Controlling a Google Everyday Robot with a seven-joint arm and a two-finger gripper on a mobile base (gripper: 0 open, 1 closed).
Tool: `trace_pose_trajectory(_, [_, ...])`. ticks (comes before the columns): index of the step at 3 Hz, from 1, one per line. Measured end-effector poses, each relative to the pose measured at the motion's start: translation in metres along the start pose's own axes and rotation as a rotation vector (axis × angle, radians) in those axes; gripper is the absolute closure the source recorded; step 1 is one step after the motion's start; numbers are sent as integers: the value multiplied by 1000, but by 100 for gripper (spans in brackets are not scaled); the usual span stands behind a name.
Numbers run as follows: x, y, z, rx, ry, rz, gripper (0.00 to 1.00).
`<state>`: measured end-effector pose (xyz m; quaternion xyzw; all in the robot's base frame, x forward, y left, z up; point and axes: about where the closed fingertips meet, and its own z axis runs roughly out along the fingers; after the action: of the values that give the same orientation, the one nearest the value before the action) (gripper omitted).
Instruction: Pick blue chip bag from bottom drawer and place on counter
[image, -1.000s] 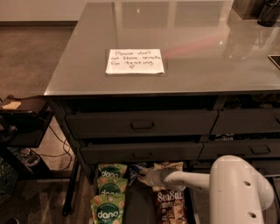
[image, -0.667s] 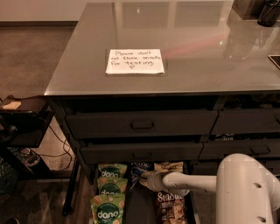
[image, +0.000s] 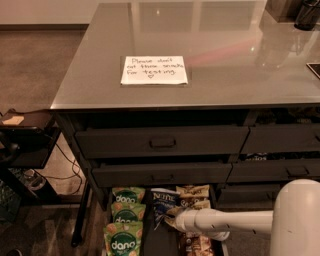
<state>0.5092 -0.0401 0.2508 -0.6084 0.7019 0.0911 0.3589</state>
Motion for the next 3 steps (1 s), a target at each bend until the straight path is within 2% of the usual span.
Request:
trace_pose_trajectory(2, [-33, 18, -55, -3, -4, -38, 100])
trace_pose_trajectory(3, [-63, 32, -90, -7, -22, -70, 100])
